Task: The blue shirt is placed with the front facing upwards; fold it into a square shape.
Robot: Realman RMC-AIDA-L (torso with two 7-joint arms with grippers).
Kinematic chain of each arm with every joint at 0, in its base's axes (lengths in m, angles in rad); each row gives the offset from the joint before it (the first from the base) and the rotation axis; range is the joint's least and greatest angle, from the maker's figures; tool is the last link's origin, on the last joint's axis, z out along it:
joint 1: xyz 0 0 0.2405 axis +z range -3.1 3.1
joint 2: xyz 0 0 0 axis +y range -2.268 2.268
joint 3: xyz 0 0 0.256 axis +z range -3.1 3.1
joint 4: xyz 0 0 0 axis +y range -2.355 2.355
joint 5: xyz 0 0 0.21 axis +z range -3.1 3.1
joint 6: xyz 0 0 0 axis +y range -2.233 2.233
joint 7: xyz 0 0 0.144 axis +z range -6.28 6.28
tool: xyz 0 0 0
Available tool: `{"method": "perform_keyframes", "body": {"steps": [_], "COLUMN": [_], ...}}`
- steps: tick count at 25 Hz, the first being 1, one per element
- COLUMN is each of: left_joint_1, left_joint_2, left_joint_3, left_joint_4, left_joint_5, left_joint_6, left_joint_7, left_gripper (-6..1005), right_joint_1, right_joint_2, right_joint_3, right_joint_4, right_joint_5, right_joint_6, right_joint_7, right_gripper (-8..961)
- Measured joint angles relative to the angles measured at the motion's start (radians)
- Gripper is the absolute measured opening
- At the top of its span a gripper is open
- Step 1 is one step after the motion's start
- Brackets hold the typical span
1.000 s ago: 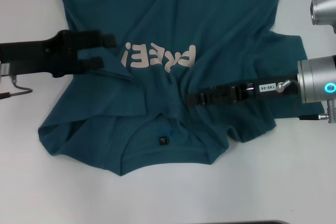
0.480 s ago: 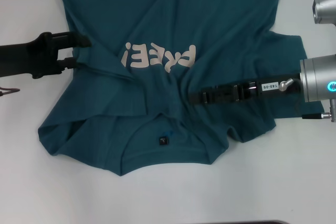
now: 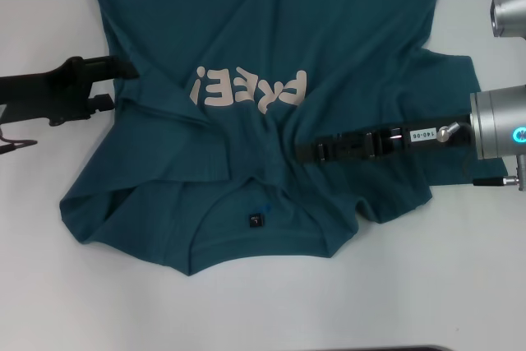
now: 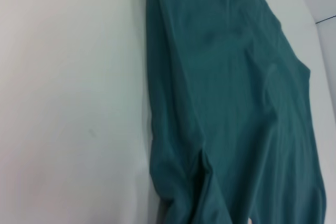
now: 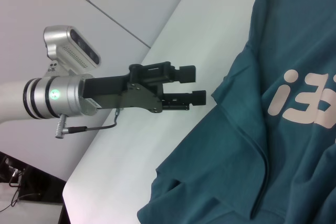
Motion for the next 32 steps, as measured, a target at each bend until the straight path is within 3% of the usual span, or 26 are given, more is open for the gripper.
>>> {"method": "perform_keyframes", "body": {"steps": [18,32], "left_joint_1": [-0.049,-0.064], "left_joint_2": [0.001,-0.013], "left_joint_3": [0.089,0.091], "left_joint_4": [0.068,0.039], "left_joint_5": [0.000,-0.036], "left_joint_6": [-0.109,-0.056], "left_joint_7": [-0.008,-0.001], "left_gripper": [779,783], "right_joint_1": [0.000,0.000], "right_joint_2": [-0.002,-0.005], "right_joint_3": [0.000,0.000], "right_joint_4": [-0.002,0.002], "right_joint_5": [0.000,0.000], "right_joint_6": [-0.003,-0.003], "right_joint_7": [0.002,0.002], "right_gripper": [919,917]}}
